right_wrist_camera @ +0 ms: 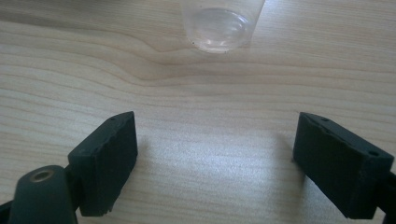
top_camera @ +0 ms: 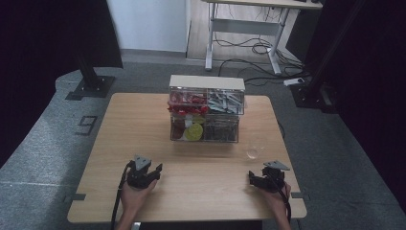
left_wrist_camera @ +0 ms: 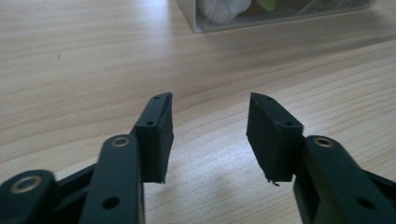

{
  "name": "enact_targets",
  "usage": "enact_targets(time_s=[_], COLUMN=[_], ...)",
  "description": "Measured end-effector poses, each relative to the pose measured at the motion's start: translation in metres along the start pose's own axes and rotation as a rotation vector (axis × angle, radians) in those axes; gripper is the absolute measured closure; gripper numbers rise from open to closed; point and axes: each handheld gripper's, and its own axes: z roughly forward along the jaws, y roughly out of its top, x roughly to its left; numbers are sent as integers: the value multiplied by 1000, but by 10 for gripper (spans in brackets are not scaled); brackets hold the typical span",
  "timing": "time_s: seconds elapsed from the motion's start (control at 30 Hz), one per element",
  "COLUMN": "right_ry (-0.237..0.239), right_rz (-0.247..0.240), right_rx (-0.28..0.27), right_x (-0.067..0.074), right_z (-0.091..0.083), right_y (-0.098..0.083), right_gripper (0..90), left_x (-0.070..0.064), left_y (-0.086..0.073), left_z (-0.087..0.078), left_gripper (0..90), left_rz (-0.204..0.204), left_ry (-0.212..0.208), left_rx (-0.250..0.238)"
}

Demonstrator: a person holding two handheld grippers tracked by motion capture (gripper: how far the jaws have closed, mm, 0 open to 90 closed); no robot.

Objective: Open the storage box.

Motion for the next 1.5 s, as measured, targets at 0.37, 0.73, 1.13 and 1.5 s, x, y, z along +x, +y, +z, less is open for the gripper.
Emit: enact_targets(time_s=[0.37,0.73,1.13,1.5], right_ry=[1,3,5,0], right_rz=[2,0,-2,2], right_rx=[0,-1,-2,-3], right_x=[0,-1,-1,-1], right_z=[-2,-4,-5,-6], right_y=[-2,-4,-5,-5], right_gripper=[145,152,157,164], left_x=[-3,-18,-27,-28], left_y=[7,20,46,51], left_z=[-4,1,11,37], left_gripper=[769,900,900,900], left_rz=[0,28,23,2], left_ry=[-64,-163,-182,-205], left_rx=[-36,5,6,37])
